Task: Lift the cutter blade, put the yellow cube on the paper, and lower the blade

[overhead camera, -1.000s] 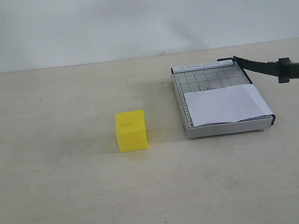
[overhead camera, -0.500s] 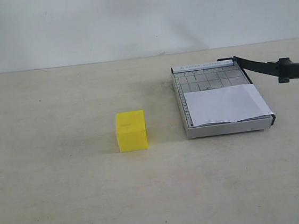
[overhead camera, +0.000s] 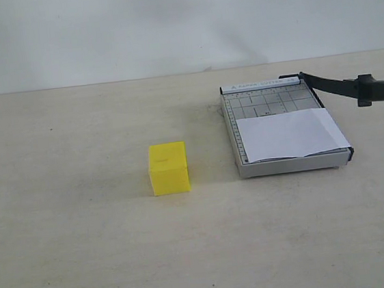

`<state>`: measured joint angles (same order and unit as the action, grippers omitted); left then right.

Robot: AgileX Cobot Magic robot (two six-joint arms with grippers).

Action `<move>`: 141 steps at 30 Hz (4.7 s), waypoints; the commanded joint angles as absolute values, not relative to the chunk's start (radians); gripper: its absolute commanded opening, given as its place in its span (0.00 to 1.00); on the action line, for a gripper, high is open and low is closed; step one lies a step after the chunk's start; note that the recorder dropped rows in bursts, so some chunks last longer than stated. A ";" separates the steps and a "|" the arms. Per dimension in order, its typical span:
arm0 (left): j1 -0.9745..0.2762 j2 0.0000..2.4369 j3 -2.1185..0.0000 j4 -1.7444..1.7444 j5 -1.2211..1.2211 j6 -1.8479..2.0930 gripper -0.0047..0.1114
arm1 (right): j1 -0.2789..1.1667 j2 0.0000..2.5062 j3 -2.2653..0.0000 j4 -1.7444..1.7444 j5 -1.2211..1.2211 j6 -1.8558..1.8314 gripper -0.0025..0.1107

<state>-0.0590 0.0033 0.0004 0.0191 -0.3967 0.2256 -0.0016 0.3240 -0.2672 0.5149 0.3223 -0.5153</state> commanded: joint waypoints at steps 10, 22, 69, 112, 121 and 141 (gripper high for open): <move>-0.057 0.535 -0.460 1.509 -0.502 -1.035 0.08 | -0.006 0.320 -0.263 0.518 0.311 -0.515 0.02; -0.378 1.369 -0.804 1.556 -0.309 -0.661 0.08 | -0.006 0.320 -0.263 0.518 0.311 -0.515 0.02; -0.662 2.280 -1.579 1.327 0.027 -0.320 0.08 | -0.006 0.320 -0.263 0.518 0.311 -0.515 0.02; -0.660 2.412 -1.699 1.353 0.000 -0.320 0.08 | -0.006 0.320 -0.263 0.518 0.311 -0.515 0.02; -0.660 2.415 -1.699 1.353 -0.031 -0.320 0.08 | -0.006 0.320 -0.263 0.518 0.311 -0.515 0.02; -0.660 2.276 -1.719 1.237 0.293 -0.312 0.08 | -0.006 0.320 -0.263 0.518 0.311 -0.515 0.02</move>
<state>-0.6589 2.3084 -1.7143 1.2726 0.2315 -0.3182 -0.0016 0.3240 -0.2672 0.5190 0.3223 -0.5117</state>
